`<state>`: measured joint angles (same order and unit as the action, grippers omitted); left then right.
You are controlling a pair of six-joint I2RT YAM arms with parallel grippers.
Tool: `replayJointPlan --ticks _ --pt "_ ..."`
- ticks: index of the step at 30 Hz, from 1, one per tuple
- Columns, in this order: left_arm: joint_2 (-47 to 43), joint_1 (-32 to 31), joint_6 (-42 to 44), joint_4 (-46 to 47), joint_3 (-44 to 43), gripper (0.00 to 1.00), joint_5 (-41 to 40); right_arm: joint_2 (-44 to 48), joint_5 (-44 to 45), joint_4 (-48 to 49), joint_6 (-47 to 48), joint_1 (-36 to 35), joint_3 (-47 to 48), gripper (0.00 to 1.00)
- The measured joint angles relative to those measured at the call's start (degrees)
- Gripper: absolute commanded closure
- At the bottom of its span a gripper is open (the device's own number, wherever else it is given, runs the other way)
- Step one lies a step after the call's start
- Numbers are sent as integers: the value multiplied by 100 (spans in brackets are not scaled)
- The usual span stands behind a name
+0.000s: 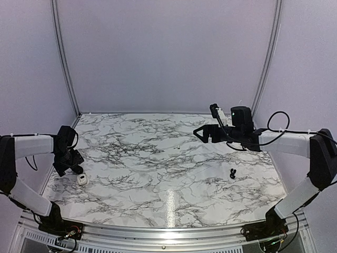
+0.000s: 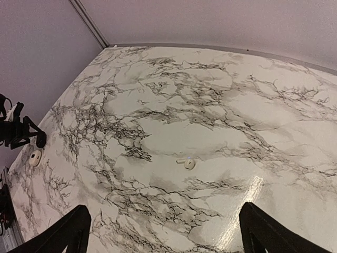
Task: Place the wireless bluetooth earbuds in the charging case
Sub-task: Pick up the charging case from the center of the board.
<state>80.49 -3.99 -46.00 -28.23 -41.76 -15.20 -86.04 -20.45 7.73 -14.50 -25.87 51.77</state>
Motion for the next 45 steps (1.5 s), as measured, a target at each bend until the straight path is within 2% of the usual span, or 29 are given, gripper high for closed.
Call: replayJointPlan --ticks 5,14,21,25,35,41,45 --pt "236 -72 11 315 39 15 114 0 -42 24 -7 0 -2 1" --pt "577 -96 2 597 48 34 122 2 -70 31 -4 0 -2 2" --pt "660 -105 105 741 37 56 85 0 -74 22 15 0 -2 1" --pt "723 -136 238 817 -17 64 90 2 -72 2 42 0 -2 2" --pt "756 -778 828 831 -629 66 546 151 -94 -13 358 0 -107 1" --pt "756 -1296 1314 828 -1292 66 1727 619 -216 282 833 -131 -629 2" --pt "756 -1834 1596 826 -1585 66 2583 914 -179 422 1434 -695 -852 3"
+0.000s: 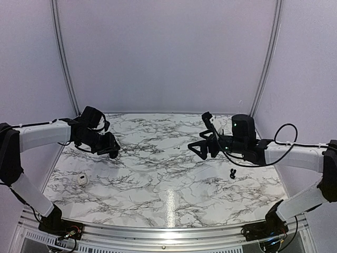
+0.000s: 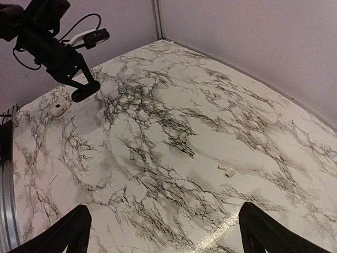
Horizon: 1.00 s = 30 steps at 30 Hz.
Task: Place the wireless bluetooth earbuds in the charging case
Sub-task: Pick up the charging case from the center of the board, then pass from the left arm to the right
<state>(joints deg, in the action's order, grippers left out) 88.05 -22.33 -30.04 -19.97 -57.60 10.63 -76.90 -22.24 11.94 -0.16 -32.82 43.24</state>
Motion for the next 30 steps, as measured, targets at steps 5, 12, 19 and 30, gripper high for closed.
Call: replayJointPlan --ticks 5,12,19,30 --pt "0 -629 323 -44 -63 67 1117 240 280 94 887 -981 -129 11" --pt "0 -833 337 -142 -42 67 2072 389 1405 11 2192 -2796 -236 24" --pt "398 -1095 44 -216 -72 69 2658 297 2885 -188 3585 -4113 -221 33" --pt "975 -1665 -452 -413 -415 69 3097 -566 3519 -317 4935 -4583 229 49"
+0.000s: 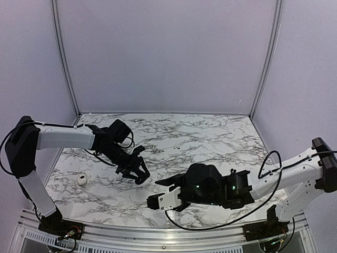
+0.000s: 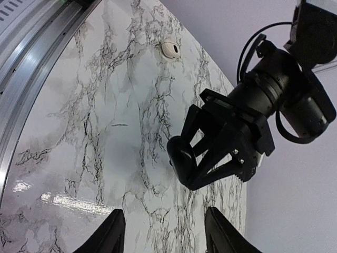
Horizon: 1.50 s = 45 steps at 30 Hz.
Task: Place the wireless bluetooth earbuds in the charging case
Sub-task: Pass from the left arm to the right
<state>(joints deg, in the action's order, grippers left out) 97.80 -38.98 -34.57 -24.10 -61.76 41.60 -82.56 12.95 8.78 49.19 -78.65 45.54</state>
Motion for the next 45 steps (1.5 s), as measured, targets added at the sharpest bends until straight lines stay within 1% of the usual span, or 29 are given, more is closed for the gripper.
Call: replayJointPlan --ticks 6,19,27,33,38,43,45 --pt "297 -151 -369 -24 -256 65 57 -566 -50 -142 247 -52 516 49" --pt "428 -487 -811 -105 -507 63 -210 -1530 1104 70 861 -199 614 50" --pt "431 -625 -874 -120 -507 62 -446 -1683 1803 708 1357 -306 614 50" --pt "455 -693 -903 -151 -531 61 -592 -1733 1976 1029 1563 -348 619 51" --pt "455 -721 -940 -166 -669 61 -632 -2048 2087 1097 1604 -348 684 51" --pt "455 -728 -990 -177 -686 59 -728 -2173 2243 1244 1670 -339 706 49" --pt "455 -741 -1008 -188 -686 59 -754 -2197 2350 1290 1700 -328 708 49"
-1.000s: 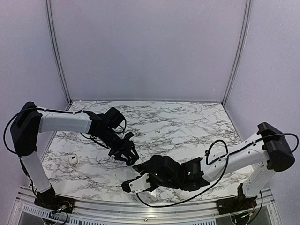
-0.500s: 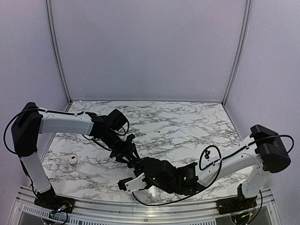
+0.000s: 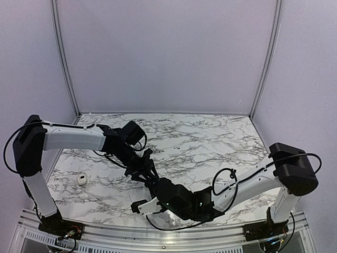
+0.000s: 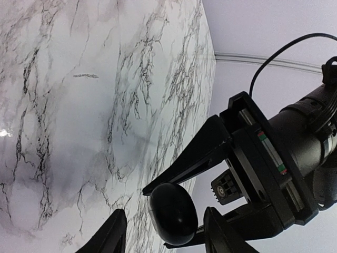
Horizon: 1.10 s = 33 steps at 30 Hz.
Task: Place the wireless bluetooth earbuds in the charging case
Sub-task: Pass from the left arm to the right
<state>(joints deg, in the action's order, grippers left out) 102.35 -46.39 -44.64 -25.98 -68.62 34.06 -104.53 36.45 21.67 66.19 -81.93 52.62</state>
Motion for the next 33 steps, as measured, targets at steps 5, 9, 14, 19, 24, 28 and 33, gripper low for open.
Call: replayJointPlan --ticks 5,9,14,19,24,28,33 --pt "0 -13 -20 -22 -2 59 -101 -96 258 98 76 68 26 54" --pt "-4 -9 -20 -31 -7 58 -232 -177 319 114 140 92 85 58" --pt "-7 -31 -7 -177 -101 58 -446 -232 372 116 160 127 109 62" --pt "-9 -42 7 -291 -177 56 -667 -352 422 68 136 164 256 62" --pt "-13 -63 2 -310 -184 56 -870 -452 450 35 107 192 348 55" --pt "-28 -94 0 -310 -190 55 -1005 -553 496 15 105 197 404 54" --pt "-28 -131 2 -380 -247 54 -1193 -632 531 -2 109 216 490 58"
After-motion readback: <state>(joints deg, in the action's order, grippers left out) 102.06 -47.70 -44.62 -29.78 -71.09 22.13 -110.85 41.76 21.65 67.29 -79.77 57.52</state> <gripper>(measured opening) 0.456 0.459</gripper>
